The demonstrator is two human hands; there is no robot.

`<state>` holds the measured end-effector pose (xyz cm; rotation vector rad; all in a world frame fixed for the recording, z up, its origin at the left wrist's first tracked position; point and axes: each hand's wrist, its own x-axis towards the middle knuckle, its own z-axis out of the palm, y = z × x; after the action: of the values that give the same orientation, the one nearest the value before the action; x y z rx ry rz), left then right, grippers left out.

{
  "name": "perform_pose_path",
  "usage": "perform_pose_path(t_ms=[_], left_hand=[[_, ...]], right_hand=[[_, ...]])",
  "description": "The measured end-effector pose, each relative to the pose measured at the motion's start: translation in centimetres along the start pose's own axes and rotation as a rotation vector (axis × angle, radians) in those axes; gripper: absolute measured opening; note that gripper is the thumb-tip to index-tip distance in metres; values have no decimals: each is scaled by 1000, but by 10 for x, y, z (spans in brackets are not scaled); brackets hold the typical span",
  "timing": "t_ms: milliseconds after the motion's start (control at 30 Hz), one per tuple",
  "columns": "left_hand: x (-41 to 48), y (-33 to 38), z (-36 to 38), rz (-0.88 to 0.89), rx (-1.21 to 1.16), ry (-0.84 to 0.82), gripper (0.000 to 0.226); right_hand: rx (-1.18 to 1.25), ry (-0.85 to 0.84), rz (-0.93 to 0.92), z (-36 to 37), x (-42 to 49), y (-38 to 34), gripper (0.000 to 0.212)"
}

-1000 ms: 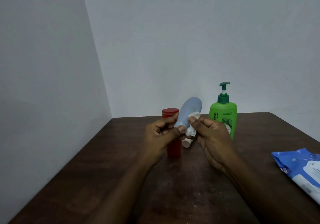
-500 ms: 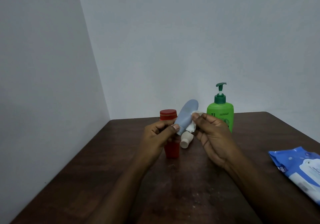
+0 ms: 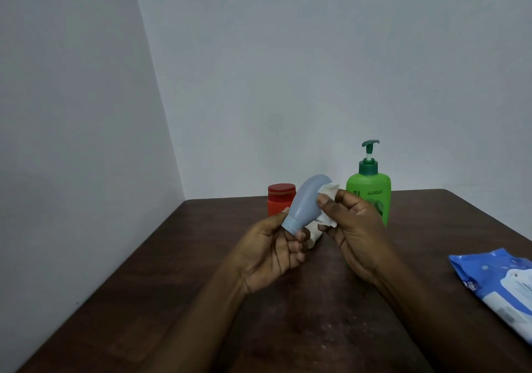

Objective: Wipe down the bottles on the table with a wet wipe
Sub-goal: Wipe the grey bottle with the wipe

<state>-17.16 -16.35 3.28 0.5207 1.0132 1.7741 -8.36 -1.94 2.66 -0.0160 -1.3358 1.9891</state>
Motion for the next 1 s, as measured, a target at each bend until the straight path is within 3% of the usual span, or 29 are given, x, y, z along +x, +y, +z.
perform_pose_path(t_ms=[100,200,267,367,433,500,667,767,833,1000], left_hand=[[0,-1,5,52,33,26,47],[-1,-1,7,115,81,49,54],[-1,-1,8,129,93,50,55],[-2,-1,8,148,108,48,52],[-3,-1,9,172,102,46,50],[-2,0,8,201,66,56,49],[0,8,-3,261,-54,40,50],[-2,9,-4,289,-10,33,44],[-3,7,0,298,77,53,45],[-7,-1,9,269,221,31,49]], right_hand=[[-25,77,-38,0,1,3,13],[-101,199,-122,-3,3,4,28],[-334,225,-282,-6,0,2,24],[-830,208,-681,-10,-5,-6,31],[-1061,116,-862,-10,-5,-6,36],[-1162,-15,-898,-7,-6,-1,39],[-1207,-337,-912,4,-17,12,39],[-1201,-410,-970,6,-20,9,36],[-1241,-312,-992,4,-17,6,35],[-1213,133,-957,-12,-3,-4,32]])
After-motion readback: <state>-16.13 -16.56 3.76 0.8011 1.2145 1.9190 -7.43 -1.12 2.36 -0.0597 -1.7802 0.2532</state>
